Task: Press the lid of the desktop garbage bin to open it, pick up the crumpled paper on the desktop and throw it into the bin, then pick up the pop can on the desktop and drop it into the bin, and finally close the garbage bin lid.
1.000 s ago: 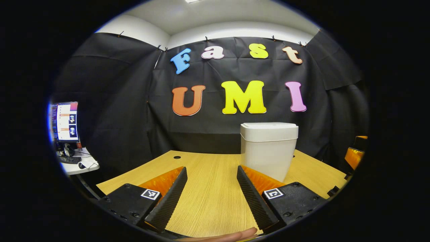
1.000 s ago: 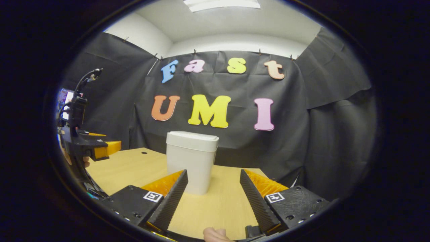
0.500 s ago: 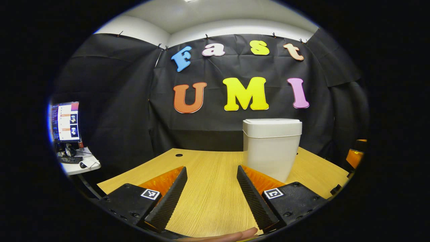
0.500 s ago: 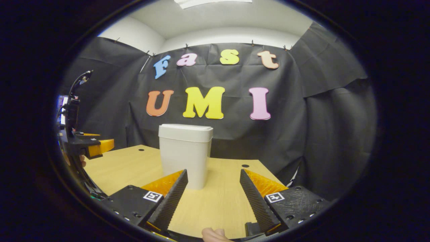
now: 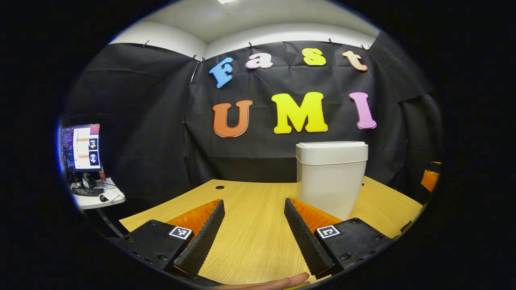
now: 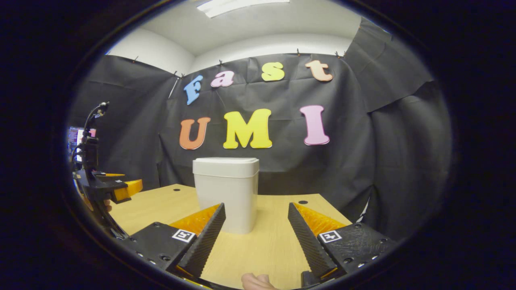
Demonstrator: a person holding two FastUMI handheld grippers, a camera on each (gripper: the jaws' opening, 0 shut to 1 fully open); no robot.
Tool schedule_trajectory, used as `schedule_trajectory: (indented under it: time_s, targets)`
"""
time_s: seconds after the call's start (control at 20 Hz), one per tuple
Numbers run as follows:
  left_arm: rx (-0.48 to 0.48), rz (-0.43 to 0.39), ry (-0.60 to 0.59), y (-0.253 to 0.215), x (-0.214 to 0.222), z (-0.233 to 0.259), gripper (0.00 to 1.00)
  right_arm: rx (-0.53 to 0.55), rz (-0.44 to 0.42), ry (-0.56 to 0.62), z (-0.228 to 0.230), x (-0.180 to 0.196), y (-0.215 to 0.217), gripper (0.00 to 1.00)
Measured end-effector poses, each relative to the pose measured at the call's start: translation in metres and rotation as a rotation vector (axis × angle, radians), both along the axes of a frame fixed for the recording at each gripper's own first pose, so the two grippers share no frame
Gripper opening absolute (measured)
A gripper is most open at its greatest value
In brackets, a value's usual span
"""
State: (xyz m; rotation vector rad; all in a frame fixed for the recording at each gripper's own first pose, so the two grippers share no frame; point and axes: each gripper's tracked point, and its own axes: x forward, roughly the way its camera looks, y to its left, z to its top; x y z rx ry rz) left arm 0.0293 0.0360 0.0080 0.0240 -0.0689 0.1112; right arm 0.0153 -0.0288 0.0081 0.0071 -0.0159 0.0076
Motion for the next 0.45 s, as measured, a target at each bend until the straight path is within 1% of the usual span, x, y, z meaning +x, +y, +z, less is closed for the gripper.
schedule_trajectory:
  time_s: [0.05,0.1,0.3,0.45]
  targets:
    - [-0.005,-0.003,-0.007,-0.001,0.0,0.001,0.96,0.004,0.008,-0.002,0.0,0.0,0.001,0.98]
    - [-0.009,-0.005,-0.009,-0.003,0.001,0.0,0.96,0.011,0.01,-0.006,0.002,0.001,0.002,0.95]
    - [0.008,-0.006,0.002,-0.009,0.005,-0.006,0.96,0.007,0.003,-0.022,0.004,0.006,-0.001,0.95]
    - [-0.011,-0.012,0.008,-0.013,0.007,-0.01,0.96,0.001,0.015,-0.017,0.0,0.006,0.001,0.95]
